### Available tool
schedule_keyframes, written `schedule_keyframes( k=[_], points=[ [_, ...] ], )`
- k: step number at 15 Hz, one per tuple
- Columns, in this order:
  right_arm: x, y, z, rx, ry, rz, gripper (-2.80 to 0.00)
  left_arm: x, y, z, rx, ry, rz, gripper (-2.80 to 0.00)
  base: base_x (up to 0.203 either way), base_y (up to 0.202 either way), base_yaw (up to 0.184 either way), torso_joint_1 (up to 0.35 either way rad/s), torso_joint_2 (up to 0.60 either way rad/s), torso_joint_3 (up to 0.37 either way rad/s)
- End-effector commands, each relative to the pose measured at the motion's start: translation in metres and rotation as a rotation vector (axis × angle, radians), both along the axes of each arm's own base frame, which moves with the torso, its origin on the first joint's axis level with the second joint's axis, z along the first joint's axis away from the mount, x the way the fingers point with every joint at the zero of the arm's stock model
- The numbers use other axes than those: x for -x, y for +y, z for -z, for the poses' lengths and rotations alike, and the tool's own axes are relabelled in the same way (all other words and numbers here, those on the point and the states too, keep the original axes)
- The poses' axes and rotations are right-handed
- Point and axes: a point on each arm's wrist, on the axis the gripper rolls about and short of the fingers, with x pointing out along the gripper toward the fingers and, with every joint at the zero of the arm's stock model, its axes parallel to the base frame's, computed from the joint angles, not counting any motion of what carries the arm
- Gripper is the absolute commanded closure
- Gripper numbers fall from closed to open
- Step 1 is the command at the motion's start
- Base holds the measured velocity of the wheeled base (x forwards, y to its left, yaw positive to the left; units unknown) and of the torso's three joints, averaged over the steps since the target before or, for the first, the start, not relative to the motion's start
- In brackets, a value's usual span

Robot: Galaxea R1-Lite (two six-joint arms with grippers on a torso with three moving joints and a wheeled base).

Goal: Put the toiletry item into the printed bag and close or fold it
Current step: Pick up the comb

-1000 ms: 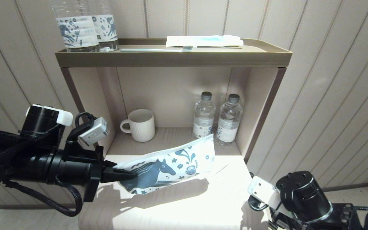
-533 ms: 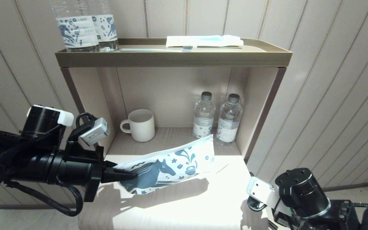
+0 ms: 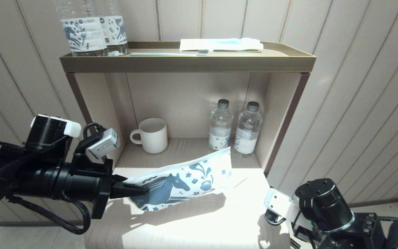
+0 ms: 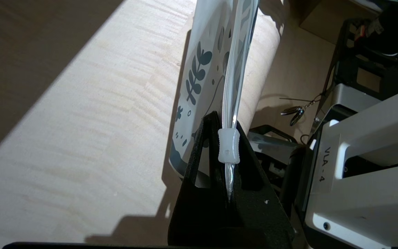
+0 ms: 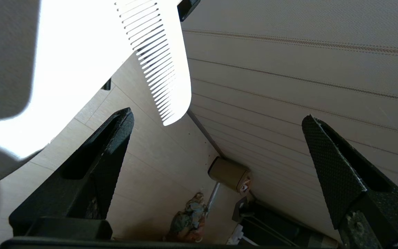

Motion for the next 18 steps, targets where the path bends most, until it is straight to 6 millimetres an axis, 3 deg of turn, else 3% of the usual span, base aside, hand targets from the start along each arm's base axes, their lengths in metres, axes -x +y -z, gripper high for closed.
schedule_keyframes(
  k=[1, 2, 15, 18],
  points=[
    [-0.0007, 0.0010, 0.0010, 0.007, 0.002, -0.001, -2.80, -0.0004, -0.0002, 0.0001, 0.003, -0.001, 0.005, 0.00, 0.000, 0.000, 0.000, 0.000, 0.00, 0.000],
    [-0.0011, 0.0012, 0.0021, 0.009, 0.006, 0.000, 0.00, -0.0004, -0.0002, 0.0001, 0.003, -0.001, 0.005, 0.00, 0.000, 0.000, 0.000, 0.000, 0.00, 0.000],
    [-0.0056, 0.0073, 0.0041, 0.009, 0.017, -0.005, 0.00, -0.0011, -0.0004, -0.0005, 0.006, -0.013, 0.003, 0.00, 0.000, 0.000, 0.000, 0.000, 0.00, 0.000],
    [-0.0074, 0.0090, -0.0033, -0.016, -0.012, -0.004, 0.00, -0.0009, -0.0004, -0.0002, 0.006, -0.011, 0.003, 0.00, 0.000, 0.000, 0.000, 0.000, 0.00, 0.000]
  ],
)
